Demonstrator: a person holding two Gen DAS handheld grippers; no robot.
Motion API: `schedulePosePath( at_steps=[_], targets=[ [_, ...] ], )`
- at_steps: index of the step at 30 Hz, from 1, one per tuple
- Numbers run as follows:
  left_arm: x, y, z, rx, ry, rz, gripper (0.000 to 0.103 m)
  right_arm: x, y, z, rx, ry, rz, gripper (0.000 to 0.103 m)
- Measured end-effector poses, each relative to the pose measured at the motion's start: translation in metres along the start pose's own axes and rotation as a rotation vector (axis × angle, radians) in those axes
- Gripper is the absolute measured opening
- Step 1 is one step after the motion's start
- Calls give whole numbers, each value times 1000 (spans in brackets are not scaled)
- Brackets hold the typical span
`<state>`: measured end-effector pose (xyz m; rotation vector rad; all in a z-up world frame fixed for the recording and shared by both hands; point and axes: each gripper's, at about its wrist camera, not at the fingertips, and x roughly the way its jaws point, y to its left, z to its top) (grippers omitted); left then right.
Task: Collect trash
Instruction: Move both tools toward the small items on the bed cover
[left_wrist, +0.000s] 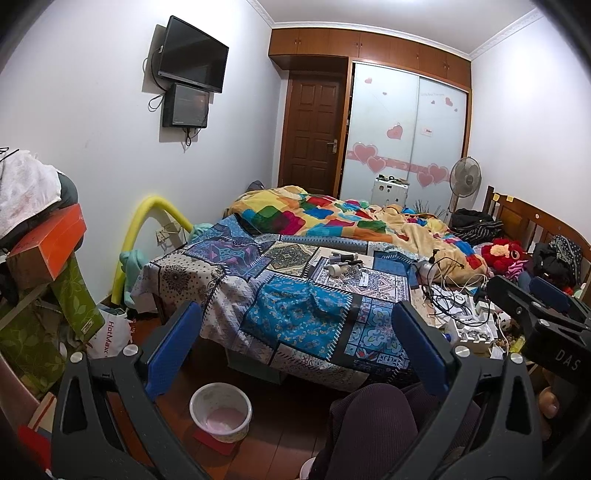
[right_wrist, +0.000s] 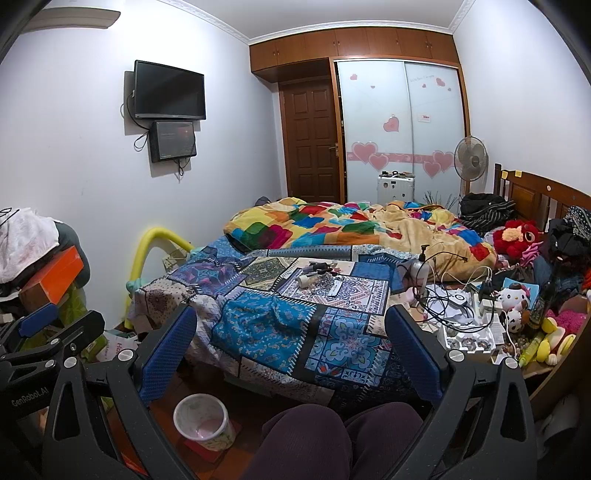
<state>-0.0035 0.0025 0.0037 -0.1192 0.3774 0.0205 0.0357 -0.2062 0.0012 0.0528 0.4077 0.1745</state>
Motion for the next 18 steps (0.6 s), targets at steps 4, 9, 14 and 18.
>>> schedulePosePath(
  at_steps=[4,9,14,18],
  targets=[
    [0,-1,0,3,-3,1,103,0,0,0,0,0,0,101],
    [0,-1,0,7,-5,3,103,0,0,0,-1,1,-1,101],
    [1,3,-2,10,7,5,103,1,2,-1,-3,5,0,101],
    [12,5,-1,5,26,15,103,4,5,1,-14,15,-1,101]
  ],
)
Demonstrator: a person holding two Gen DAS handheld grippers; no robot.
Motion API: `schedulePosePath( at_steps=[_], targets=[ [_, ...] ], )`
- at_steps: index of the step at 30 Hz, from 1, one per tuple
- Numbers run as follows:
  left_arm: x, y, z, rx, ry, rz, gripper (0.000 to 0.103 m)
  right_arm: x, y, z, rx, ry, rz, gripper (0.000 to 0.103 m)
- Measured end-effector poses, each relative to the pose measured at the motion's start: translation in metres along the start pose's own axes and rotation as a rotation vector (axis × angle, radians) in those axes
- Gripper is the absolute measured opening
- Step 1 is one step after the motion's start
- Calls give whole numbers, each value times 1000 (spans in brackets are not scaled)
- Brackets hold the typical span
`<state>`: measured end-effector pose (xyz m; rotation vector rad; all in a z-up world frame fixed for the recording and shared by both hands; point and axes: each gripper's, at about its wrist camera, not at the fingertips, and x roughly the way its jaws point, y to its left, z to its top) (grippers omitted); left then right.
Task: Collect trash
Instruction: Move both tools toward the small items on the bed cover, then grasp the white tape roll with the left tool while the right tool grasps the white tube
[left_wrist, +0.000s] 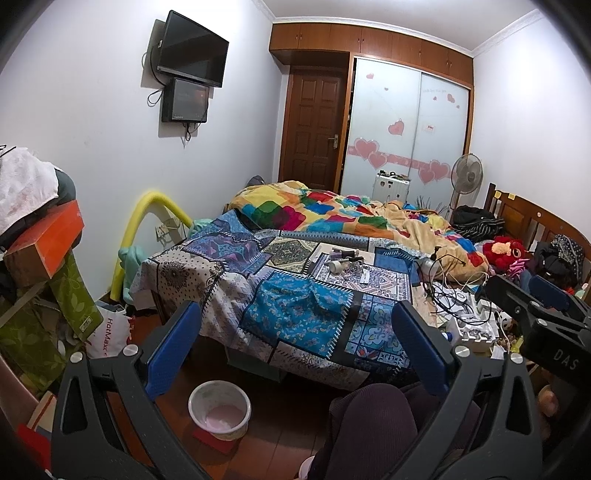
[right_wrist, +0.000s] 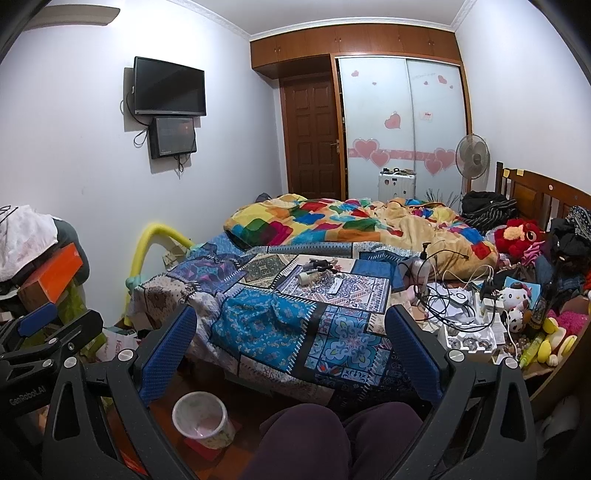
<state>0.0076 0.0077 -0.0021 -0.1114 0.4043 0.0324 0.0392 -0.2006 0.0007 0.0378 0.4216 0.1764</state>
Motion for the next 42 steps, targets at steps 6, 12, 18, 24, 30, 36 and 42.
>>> schedulePosePath(
  at_steps=[6,12,18,24,30,36,42],
  targets=[
    [29,-7,16,-14,31,2,103,20,-7,11,-10,7,-12,101],
    [77,-15,43,-51,60,-33,103,51,-29,29,3,19,-37,101],
    [142,-36,70,-6,58,-46,103,102,-63,46,29,59,-88,101],
    [222,-59,82,15,133,-91,103,162,-104,57,69,130,-127,101],
    [309,-75,80,35,212,-110,99,222,-132,58,74,198,-147,101],
    [391,-79,70,0,287,-107,88,294,-149,48,80,285,-108,101],
    [464,-79,49,3,368,-73,85,368,-156,29,86,370,-60,90]
  ],
)
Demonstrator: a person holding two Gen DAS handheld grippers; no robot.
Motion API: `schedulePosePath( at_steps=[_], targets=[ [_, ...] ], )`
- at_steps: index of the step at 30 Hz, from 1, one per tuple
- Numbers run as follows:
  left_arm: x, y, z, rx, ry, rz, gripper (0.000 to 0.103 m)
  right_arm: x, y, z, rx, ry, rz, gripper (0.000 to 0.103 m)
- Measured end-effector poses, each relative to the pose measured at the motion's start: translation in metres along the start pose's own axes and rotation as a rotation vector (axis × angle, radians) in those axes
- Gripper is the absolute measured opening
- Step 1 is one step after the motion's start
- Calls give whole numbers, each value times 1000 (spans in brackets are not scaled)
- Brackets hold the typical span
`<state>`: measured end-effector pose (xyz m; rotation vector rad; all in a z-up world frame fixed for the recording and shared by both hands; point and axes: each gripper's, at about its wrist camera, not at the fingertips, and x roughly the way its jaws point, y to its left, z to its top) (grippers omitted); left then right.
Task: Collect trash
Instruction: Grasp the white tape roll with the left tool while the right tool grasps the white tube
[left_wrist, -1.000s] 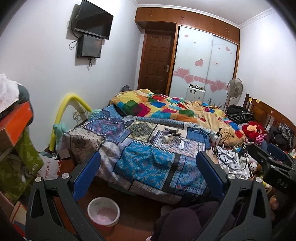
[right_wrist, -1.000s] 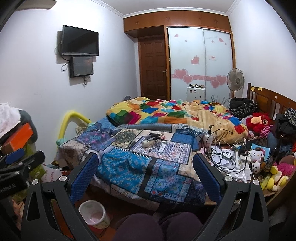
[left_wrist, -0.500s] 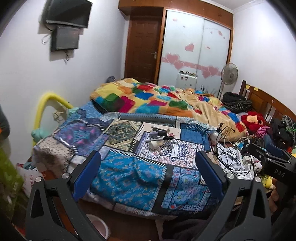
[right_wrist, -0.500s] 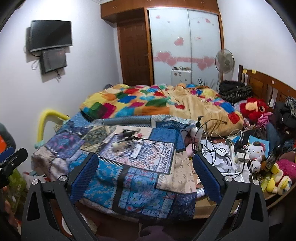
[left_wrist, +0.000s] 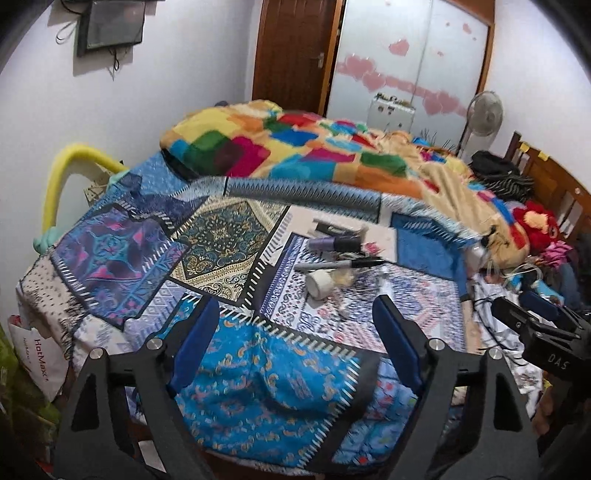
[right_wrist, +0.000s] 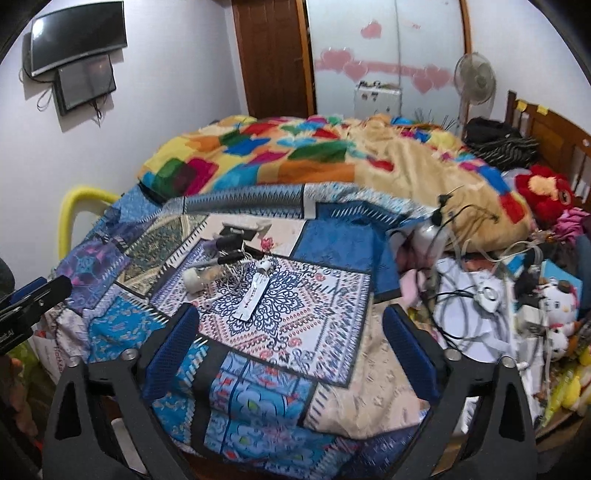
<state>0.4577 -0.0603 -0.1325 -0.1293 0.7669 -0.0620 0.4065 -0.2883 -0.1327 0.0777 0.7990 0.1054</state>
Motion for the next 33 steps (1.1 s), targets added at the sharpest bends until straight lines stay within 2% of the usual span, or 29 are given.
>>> schedulePosePath(
  at_steps=[2,9,13,16,21,24,27,31,33],
  targets=[
    [26,0,2,12,31,2,85,27,3,3,-1,38,17,80],
    [90,2,4,-8,90,-30,84,96,5,6,9,143,93,59],
    [119,-1,4,1,118,-40,77,127,12,6,-6,179,107,46],
    [136,-4,5,6,139,-51,71,141,20,6,-39,185,96,45],
    [155,-10,6,27,140,-62,69,159,31,8,-94,183,83,44],
    [164,-13,6,37,146,-65,64,169,33,7,-117,189,63,39],
    [173,-16,6,31,151,-69,62,171,37,7,-138,169,48,38],
    [184,-17,4,20,168,-73,52,173,48,4,-202,146,0,36],
    [187,-18,1,12,181,-81,45,172,48,3,-211,140,10,33]
  ],
)
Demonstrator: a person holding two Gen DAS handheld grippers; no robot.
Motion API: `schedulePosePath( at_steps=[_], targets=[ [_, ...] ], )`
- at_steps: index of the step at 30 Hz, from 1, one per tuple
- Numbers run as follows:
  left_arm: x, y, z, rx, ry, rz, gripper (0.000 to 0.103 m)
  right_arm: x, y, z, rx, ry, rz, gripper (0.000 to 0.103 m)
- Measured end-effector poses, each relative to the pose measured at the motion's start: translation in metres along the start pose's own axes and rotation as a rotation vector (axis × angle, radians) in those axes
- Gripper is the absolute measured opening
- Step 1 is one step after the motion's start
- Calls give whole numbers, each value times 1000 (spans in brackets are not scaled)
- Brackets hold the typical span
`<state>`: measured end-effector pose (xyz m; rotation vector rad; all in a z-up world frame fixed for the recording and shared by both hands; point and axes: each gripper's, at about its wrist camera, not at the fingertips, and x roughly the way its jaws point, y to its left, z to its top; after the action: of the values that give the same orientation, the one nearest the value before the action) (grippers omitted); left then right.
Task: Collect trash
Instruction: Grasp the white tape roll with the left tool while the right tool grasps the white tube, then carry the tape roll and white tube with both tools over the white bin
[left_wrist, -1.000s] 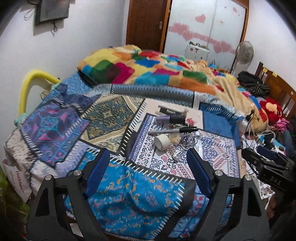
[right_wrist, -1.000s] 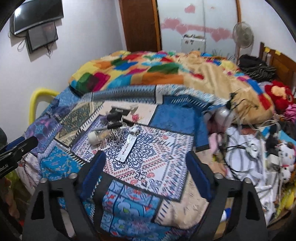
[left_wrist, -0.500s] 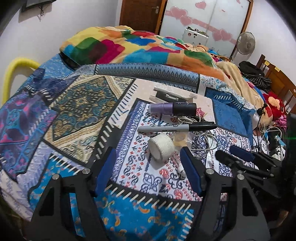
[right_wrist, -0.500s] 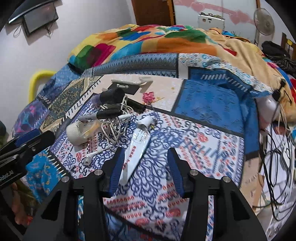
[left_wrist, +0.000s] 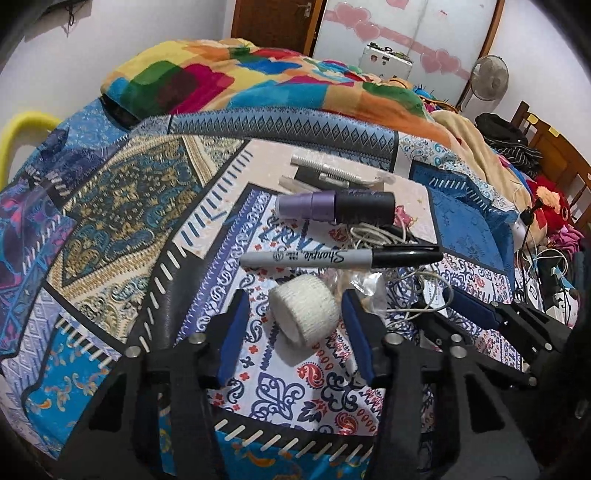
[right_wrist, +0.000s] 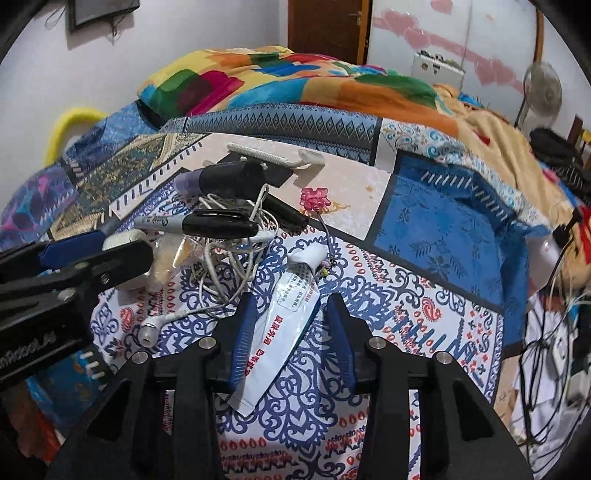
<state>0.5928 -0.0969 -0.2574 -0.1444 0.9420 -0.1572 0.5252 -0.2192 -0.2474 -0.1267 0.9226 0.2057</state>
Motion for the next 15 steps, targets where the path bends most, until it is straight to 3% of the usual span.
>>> schedulePosePath(
  at_steps=[4,15],
  targets=[
    [-1,0,-5,-4,6,-38,37,-2,-5,-1,9,9,24,30],
    [-29,10,-19,-7,2,-33,35,-21,-25,-25,-12,29,36,28]
  ],
)
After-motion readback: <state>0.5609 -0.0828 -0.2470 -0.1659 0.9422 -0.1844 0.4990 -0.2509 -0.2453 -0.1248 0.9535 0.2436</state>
